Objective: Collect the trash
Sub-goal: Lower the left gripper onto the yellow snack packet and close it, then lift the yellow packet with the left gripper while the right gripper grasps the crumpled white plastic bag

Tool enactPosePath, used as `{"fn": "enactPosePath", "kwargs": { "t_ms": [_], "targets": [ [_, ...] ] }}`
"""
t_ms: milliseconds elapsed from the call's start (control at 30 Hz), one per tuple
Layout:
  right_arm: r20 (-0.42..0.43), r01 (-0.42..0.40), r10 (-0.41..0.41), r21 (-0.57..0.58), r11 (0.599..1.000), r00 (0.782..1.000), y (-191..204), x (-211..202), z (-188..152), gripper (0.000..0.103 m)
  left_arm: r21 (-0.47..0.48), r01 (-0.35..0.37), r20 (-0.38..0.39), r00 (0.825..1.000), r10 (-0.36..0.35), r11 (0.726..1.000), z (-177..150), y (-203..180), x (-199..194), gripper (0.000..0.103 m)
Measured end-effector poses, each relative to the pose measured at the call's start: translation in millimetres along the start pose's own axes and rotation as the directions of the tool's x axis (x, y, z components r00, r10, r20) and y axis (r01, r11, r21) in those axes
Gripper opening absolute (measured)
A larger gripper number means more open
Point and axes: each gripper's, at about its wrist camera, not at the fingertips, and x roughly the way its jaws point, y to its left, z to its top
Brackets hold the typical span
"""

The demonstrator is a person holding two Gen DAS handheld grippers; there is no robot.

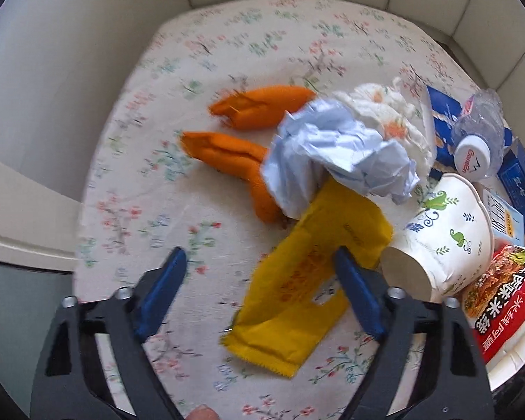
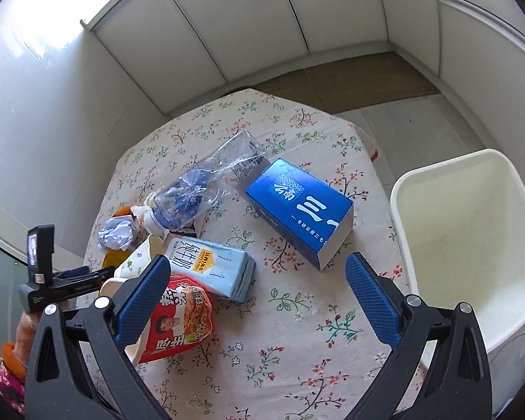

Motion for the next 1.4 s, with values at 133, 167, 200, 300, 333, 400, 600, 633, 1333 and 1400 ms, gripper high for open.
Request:
{"fn": "enactPosePath", "kwargs": {
  "t_ms": [133, 167, 200, 300, 333, 400, 600, 633, 1333, 1400],
  "targets": [
    [-0.007, 0.001, -0.001, -0.007, 1.000, 1.000, 0, 3, 0, 0.097, 0.033, 0.066, -0.023, 0.998, -0.065, 0.997, -4, -9, 3, 0.042],
    [-0.008, 0.000, 0.000, -0.008, 1.000, 1.000, 0, 4, 0, 0.097, 0.040, 0.076, -0.021, 0.997, -0.075, 0.996, -5, -11, 1, 0.038],
    [-0.008, -0.001, 0.001, -0.007, 1.000, 1.000, 0, 4, 1, 0.097, 0.047, 0.083, -0.018, 0.996, -0.082, 0.995, -6, -13, -2, 0.030],
    [-0.011, -0.005, 0.005, -0.010, 1.000, 1.000, 1, 6, 0, 0.097, 0.059, 0.128, -0.016, 0.992, -0.127, 0.990, -11, -16, -11, 0.017],
    [-0.014, -0.006, 0.006, -0.013, 1.000, 1.000, 2, 6, -1, 0.097, 0.063, 0.137, -0.015, 0.991, -0.136, 0.989, -11, -16, -13, 0.015],
    [-0.019, -0.009, 0.009, -0.017, 1.000, 1.000, 3, 7, -1, 0.097, 0.071, 0.156, -0.010, 0.988, -0.156, 0.985, -13, -18, -17, 0.012],
    [-0.030, -0.031, 0.030, -0.018, 0.999, 0.999, 6, 9, -3, 0.097, 0.058, 0.251, -0.036, 0.968, -0.249, 0.966, -13, -25, -19, 0.012],
    [-0.031, -0.033, 0.032, -0.019, 0.999, 0.999, 7, 9, -4, 0.097, 0.054, 0.250, -0.038, 0.968, -0.248, 0.967, -12, -25, -16, 0.012],
    [0.034, -0.060, 0.071, -0.258, 0.964, 0.997, 61, -8, -3, 0.097, 0.061, 0.338, 0.193, 0.919, -0.344, 0.939, -25, -17, -108, 0.000],
    [0.042, -0.055, 0.073, -0.335, 0.940, 0.996, 83, -9, 0, 0.097, 0.041, 0.333, 0.256, 0.908, -0.332, 0.942, -24, -7, -129, 0.000]
  ]
}}
